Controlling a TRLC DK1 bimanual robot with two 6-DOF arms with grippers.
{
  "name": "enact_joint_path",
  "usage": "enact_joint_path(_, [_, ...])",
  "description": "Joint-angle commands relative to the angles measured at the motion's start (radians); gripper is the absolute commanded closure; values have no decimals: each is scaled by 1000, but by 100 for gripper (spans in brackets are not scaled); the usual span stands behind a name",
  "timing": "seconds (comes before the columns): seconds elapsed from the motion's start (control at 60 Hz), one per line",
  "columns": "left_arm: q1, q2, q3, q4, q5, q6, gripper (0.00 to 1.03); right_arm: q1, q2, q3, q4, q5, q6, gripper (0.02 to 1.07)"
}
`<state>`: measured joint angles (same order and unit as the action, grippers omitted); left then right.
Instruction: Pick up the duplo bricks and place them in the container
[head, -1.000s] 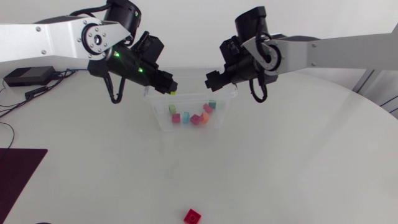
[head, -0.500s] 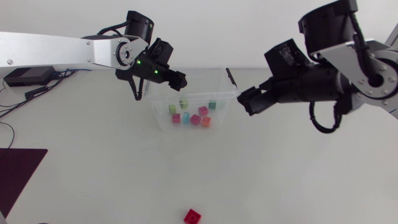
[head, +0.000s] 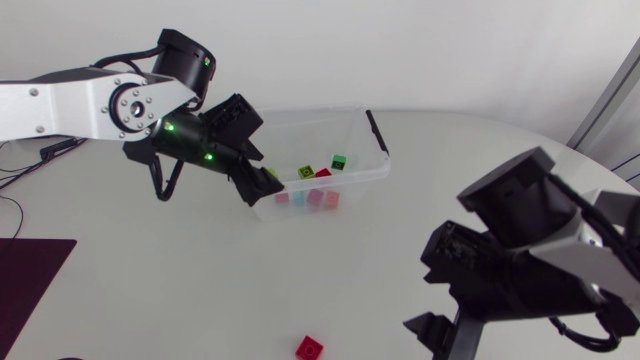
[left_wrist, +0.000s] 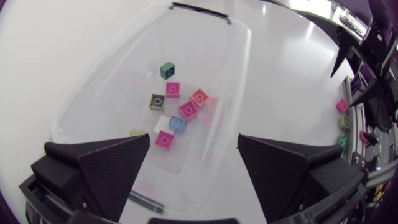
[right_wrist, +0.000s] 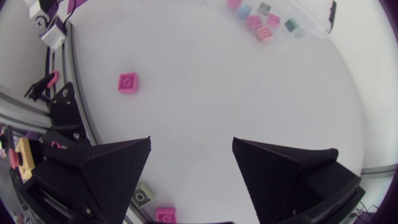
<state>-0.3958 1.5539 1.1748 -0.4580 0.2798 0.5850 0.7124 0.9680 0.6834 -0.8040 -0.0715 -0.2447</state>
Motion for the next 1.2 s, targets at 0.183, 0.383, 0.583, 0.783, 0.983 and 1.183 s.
enact_joint_path(0.183, [-9, -84, -21, -39, 7, 76, 4, 111, 11, -44, -27, 21, 19, 12])
enact_joint_path(0.383, [12, -8, 59, -47, 7, 72, 4, 113, 24, -25, -32, 22, 16, 12])
enact_joint_path(0.583, [-58, -135, -47, -70, 6, 87, 5, 137, 0, -41, -58, 27, 25, 12])
enact_joint_path(0.783, [-126, -215, -89, -255, 70, 145, 6, 128, -2, -61, -43, 27, 27, 12])
enact_joint_path(0.983, [-32, 32, -67, -196, 22, 228, 7, 128, -2, -59, -43, 27, 31, 12])
enact_joint_path(1.183, [23, 146, 22, -73, -10, 217, 7, 124, -11, -67, -44, 27, 31, 12])
